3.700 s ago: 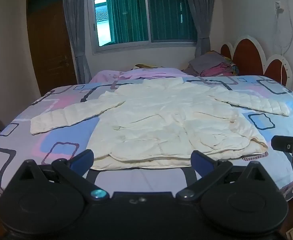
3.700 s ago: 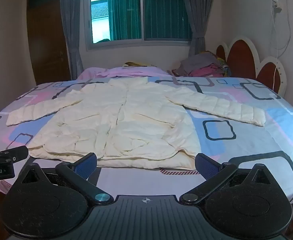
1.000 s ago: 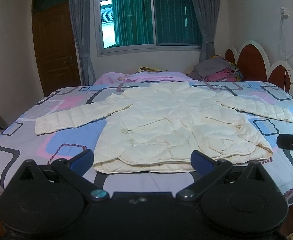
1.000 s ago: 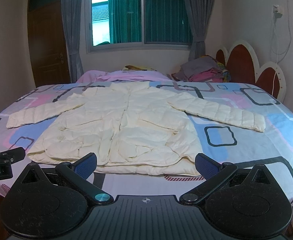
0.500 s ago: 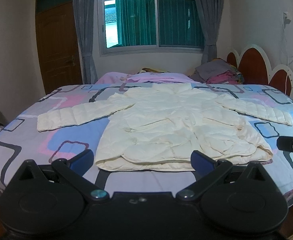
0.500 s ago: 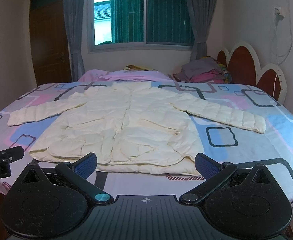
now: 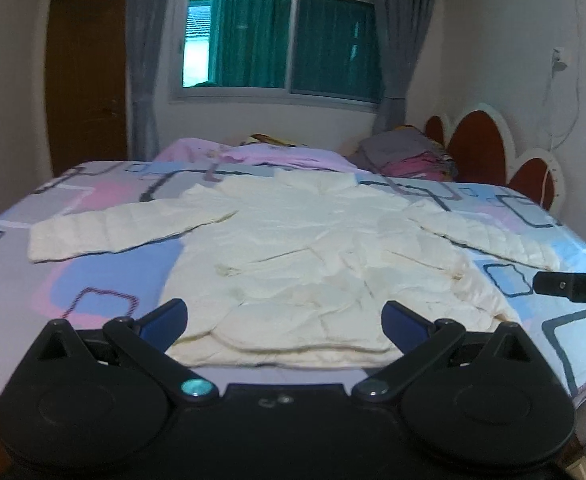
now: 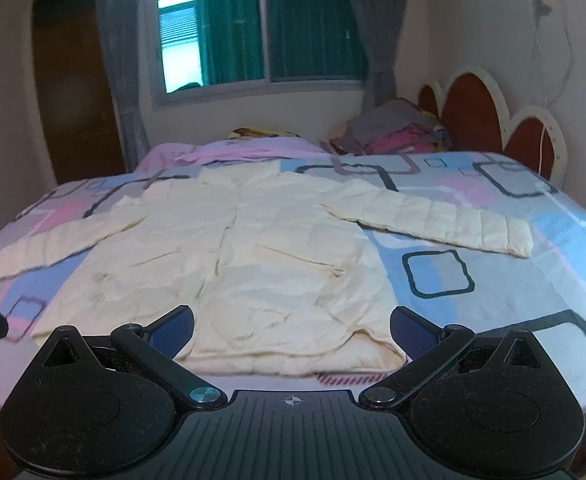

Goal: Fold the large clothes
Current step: 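Grasp the jacket sleeve cuff with the right gripper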

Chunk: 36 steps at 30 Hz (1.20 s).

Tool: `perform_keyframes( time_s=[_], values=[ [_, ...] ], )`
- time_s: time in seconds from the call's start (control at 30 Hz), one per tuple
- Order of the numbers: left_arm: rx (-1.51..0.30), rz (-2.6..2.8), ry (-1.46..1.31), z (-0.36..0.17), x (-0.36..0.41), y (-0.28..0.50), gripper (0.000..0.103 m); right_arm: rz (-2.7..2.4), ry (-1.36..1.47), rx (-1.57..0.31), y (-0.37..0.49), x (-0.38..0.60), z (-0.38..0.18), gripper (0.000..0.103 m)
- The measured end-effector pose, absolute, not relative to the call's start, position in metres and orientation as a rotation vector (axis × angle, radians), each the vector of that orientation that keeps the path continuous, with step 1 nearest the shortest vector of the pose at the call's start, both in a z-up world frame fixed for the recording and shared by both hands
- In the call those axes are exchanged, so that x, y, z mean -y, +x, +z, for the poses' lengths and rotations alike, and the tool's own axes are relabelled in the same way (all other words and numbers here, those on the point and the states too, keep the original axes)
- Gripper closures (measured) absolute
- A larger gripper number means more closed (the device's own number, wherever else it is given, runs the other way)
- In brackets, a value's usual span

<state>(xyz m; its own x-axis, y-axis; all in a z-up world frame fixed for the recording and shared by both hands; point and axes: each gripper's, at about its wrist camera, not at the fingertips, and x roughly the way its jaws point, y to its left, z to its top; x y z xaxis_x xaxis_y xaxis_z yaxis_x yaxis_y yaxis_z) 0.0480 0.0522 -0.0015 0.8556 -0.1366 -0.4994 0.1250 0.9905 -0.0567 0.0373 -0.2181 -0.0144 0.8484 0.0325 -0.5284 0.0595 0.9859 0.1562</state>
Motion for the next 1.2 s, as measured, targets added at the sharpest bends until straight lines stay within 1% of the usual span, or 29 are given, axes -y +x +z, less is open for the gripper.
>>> perform_keyframes(
  time_s=[0.3, 0.43, 0.5, 0.6, 0.77, 0.8, 0.83, 0.87, 1.0, 1.07, 1.1, 1.13, 1.2],
  values=[
    [-0.541, -0.245, -0.039, -0.009, -0.037, 0.145, 0.000, -0.154, 0.227, -0.498, 0.104, 0.247, -0.013, 0.000],
    [-0.508, -0.231, -0.015, -0.007, -0.029, 0.183, 0.000, -0.246, 0.263, -0.468, 0.124, 0.268, -0.010, 0.000],
    [-0.507, -0.251, -0.025, -0.008, -0.025, 0.200, 0.009, -0.285, 0.292, -0.458, 0.132, 0.284, -0.009, 0.000],
    [-0.506, -0.262, -0.037, -0.014, -0.016, 0.220, 0.014, -0.342, 0.314, -0.449, 0.144, 0.309, -0.012, 0.000],
    [-0.534, -0.252, -0.063, -0.023, -0.003, 0.253, 0.013, -0.417, 0.395, -0.439, 0.166, 0.364, -0.027, 0.001],
    [-0.536, -0.250, -0.063, -0.024, 0.001, 0.259, 0.013, -0.434, 0.411, -0.436, 0.171, 0.377, -0.031, 0.007],
    [-0.539, -0.246, -0.059, -0.026, 0.005, 0.265, 0.013, -0.438, 0.429, -0.442, 0.178, 0.389, -0.036, 0.029],
    [-0.542, -0.238, -0.051, -0.028, 0.009, 0.271, 0.013, -0.448, 0.458, -0.460, 0.187, 0.403, -0.044, 0.034],
    [-0.566, -0.189, -0.046, -0.035, 0.024, 0.300, 0.012, -0.497, 0.556, -0.486, 0.215, 0.455, -0.073, 0.034],
    [-0.581, -0.176, -0.042, -0.041, 0.035, 0.319, 0.013, -0.516, 0.607, -0.505, 0.229, 0.482, -0.089, 0.050],
    [-0.598, -0.173, -0.034, -0.044, 0.042, 0.328, 0.016, -0.522, 0.645, -0.520, 0.236, 0.496, -0.099, 0.063],
    [-0.617, -0.174, -0.030, -0.048, 0.048, 0.337, 0.017, -0.527, 0.681, -0.525, 0.240, 0.509, -0.108, 0.065],
    [-0.650, -0.180, -0.032, -0.055, 0.062, 0.352, 0.020, -0.540, 0.734, -0.535, 0.247, 0.526, -0.126, 0.065]
  ],
)
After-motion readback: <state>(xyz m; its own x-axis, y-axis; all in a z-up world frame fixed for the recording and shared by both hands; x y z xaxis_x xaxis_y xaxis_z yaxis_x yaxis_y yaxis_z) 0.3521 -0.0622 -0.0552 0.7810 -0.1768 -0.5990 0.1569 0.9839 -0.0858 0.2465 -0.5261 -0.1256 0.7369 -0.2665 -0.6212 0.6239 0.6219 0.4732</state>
